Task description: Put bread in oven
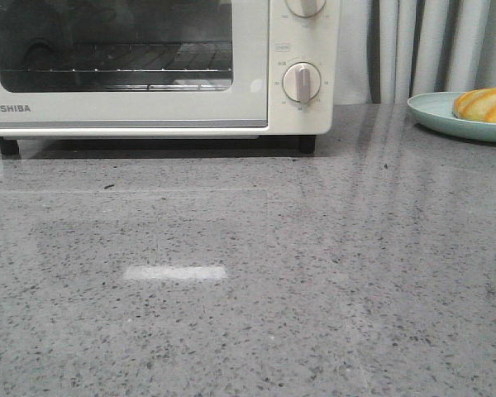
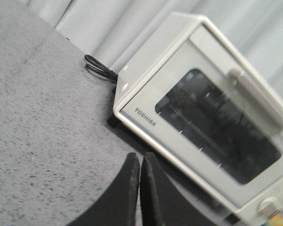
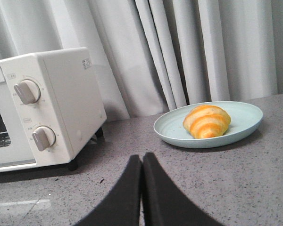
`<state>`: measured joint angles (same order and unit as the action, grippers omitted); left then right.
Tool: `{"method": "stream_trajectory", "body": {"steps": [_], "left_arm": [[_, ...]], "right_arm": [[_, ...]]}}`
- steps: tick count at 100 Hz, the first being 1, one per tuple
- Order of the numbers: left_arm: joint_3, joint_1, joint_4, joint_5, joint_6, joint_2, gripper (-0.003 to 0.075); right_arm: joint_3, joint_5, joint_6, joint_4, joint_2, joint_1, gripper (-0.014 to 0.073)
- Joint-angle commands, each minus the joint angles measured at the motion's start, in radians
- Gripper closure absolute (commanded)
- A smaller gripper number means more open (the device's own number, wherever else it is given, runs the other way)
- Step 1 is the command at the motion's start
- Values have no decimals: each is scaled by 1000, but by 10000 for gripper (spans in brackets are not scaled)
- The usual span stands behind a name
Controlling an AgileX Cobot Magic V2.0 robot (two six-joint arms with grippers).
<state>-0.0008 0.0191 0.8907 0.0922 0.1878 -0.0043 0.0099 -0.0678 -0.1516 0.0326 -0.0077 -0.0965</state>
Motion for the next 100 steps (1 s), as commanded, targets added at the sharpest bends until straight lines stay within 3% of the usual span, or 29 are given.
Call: {"method": "stream_trajectory", "body": {"steps": [1, 27, 43, 57, 69, 90, 100], "left_arm": [[24, -1, 75, -56, -8, -30, 741], [18, -1, 103, -49, -8, -30, 741], [-40, -1, 82, 16, 14, -26, 742], [-165, -1, 18, 118, 158, 36, 742], [-306, -1, -2, 194, 314, 162, 742], [-573, 4, 1, 339, 540, 477, 742], [-669, 50, 13, 317, 593, 578, 741]], "right_arm": [[13, -69, 2, 40, -22, -3, 642], [6, -115, -12, 154, -22, -3, 643], [-88, 5, -12, 143, -20, -3, 643], [-231, 186, -12, 12, 25, -3, 643], [-349, 236, -12, -91, 114, -3, 643], [-492, 286, -12, -98, 322, -3, 643], [-531, 309, -12, -98, 402, -3, 643]]}}
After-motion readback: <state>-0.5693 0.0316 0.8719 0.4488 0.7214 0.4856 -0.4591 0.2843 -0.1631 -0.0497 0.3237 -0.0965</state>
